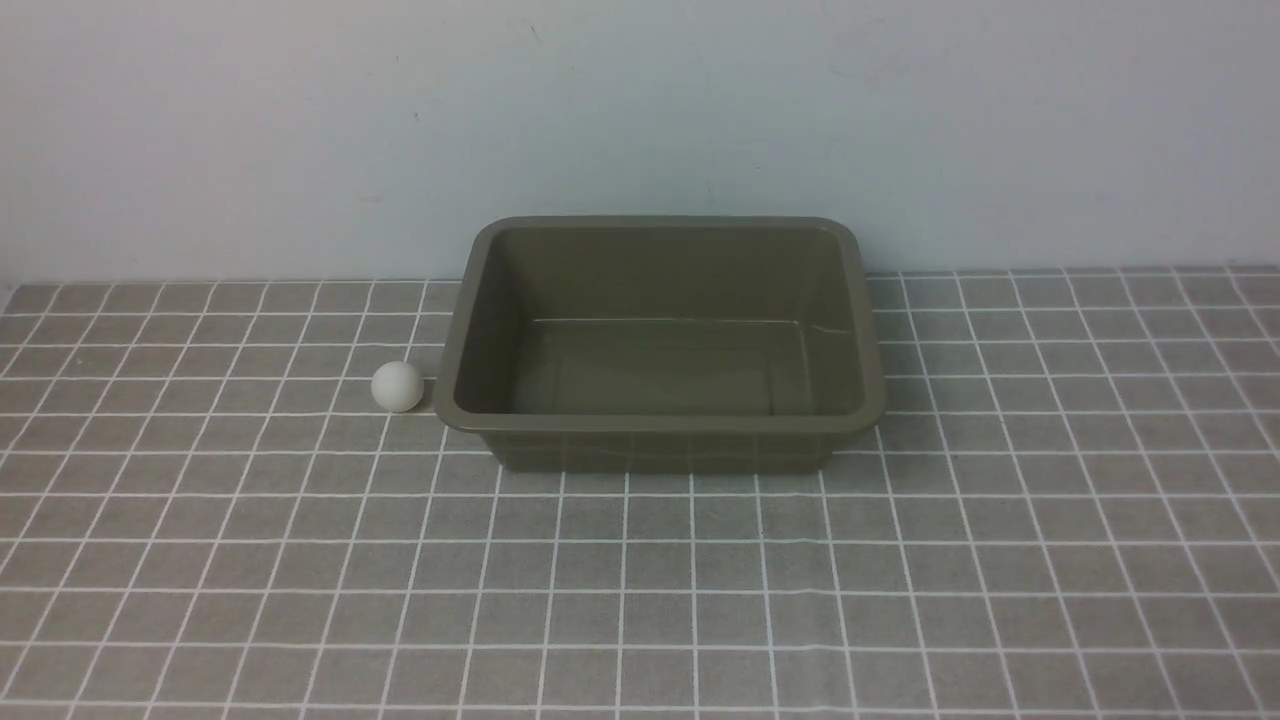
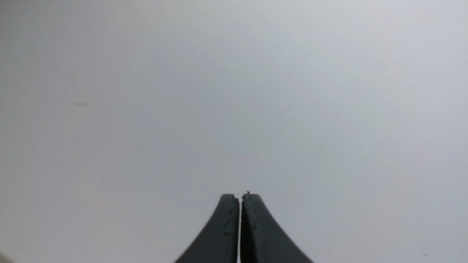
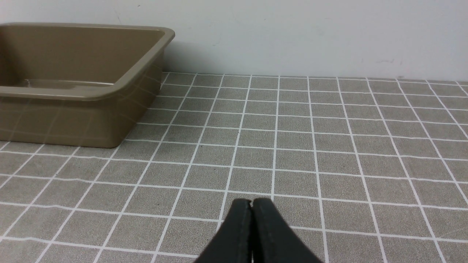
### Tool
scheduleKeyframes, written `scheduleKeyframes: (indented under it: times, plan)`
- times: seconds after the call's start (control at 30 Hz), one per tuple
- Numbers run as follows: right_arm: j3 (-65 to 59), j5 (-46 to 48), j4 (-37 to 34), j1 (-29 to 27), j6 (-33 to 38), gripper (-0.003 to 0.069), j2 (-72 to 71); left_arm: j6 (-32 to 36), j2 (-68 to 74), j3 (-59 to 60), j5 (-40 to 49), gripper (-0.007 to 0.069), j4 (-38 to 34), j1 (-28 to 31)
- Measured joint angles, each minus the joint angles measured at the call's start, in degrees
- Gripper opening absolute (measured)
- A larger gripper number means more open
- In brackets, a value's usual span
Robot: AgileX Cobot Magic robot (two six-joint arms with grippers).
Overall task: Put the table tennis balls into the box on the grey coffee tablecloth.
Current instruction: 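Reach for and grasp a ping pong ball on the table beside the basket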
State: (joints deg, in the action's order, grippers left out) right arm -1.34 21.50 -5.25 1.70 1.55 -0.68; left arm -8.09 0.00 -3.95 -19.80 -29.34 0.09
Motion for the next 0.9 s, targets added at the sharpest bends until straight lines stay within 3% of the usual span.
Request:
scheduleKeyframes:
  times: [0.13, 0.27, 0.3, 0.47, 0.67, 0.9]
  plan:
    - [0.0, 0.0, 0.0, 0.0, 0.0, -0.0015, 0.0, -0.7, 7.6, -9.9, 12.3, -0.0008, 4.2, 0.0]
    - [0.0, 0.0, 0.0, 0.0, 0.0, -0.0015, 0.0, 1.0, 27.4, -26.9, 39.8, -0.0008, 10.4, 0.0]
    - [0.0, 0.0, 0.0, 0.0, 0.0, -0.0015, 0.0, 1.0, 27.4, -27.6, 41.0, -0.0008, 10.4, 0.0]
    - [0.0, 0.0, 0.0, 0.0, 0.0, -0.0015, 0.0, 8.9, 51.8, -44.5, 63.8, -0.0008, 11.7, 0.0]
    - [0.0, 0.0, 0.0, 0.0, 0.0, -0.0015, 0.0, 15.8, 72.1, -58.6, 72.0, -0.0008, 11.9, 0.0]
    - [0.0, 0.0, 0.0, 0.0, 0.0, -0.0015, 0.0, 17.3, 89.7, -72.1, 75.4, -0.0008, 12.2, 0.0]
